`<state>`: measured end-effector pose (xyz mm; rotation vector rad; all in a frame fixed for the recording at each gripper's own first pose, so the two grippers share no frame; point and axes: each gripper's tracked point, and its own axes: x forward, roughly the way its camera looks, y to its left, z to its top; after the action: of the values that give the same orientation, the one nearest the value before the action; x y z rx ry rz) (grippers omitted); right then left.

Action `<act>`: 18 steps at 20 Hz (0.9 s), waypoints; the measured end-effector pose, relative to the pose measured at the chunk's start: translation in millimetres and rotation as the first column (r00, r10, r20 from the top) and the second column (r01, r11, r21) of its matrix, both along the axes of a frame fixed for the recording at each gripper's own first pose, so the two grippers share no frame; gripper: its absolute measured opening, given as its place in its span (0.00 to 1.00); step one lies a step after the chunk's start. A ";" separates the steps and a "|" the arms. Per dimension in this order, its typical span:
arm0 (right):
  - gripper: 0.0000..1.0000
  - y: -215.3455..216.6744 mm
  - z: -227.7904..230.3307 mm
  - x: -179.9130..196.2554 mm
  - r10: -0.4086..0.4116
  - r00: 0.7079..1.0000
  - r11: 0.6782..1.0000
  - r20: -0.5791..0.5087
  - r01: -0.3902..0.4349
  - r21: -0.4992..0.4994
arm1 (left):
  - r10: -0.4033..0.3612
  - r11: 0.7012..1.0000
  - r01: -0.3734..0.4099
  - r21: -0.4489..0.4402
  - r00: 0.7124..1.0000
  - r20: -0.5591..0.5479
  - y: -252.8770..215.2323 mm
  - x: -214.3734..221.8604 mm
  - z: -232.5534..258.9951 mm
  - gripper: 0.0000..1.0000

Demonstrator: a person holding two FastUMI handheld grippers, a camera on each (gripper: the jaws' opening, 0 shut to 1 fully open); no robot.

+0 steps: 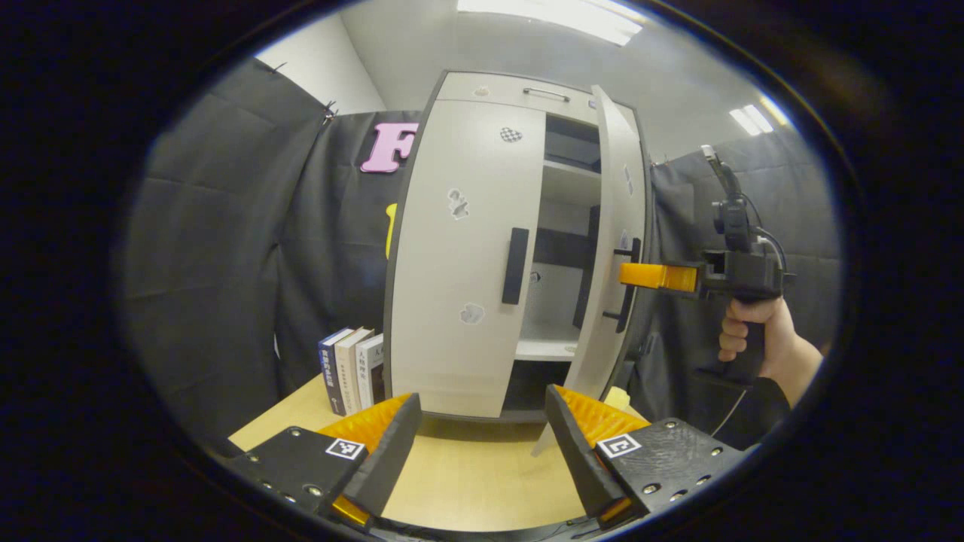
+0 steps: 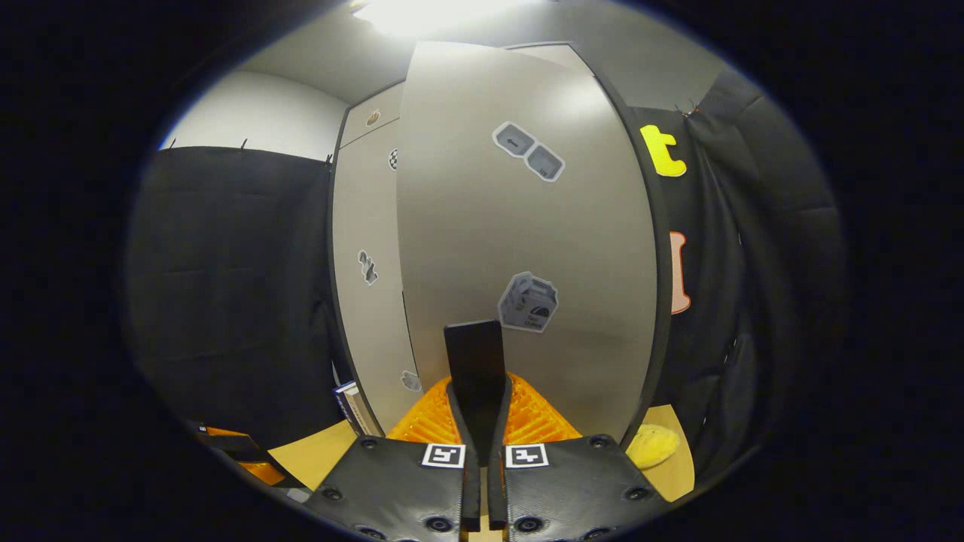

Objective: Open the right door of the double-door shoe cabinet with the right hand, and open the left door with the left hand.

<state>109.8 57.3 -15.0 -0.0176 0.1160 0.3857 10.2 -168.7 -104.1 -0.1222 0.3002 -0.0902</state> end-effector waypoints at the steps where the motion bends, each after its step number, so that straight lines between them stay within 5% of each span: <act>1: 0.06 -4.0 -0.1 -3.9 0.008 1.000 1.000 0.001 -0.008 0.000 | 0.014 1.000 -0.014 0.010 1.000 -0.004 -2.3 -6.9 0.9 0.95; 8: 0.05 -44.8 1.5 -24.9 0.020 1.000 1.000 0.007 -0.020 0.005 | 0.062 0.998 -0.061 0.008 0.998 -0.015 -30.2 -34.3 1.1 0.95; 18: 0.04 -106.8 7.6 -36.8 -0.017 1.000 0.998 -0.006 0.017 0.064 | 0.010 0.999 -0.010 0.040 1.000 0.003 -65.7 -33.6 13.2 0.95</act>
<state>73.0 -49.5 -7.4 0.0473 0.1095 0.3721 -23.4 -234.4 -90.9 -0.0841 0.2984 -0.0746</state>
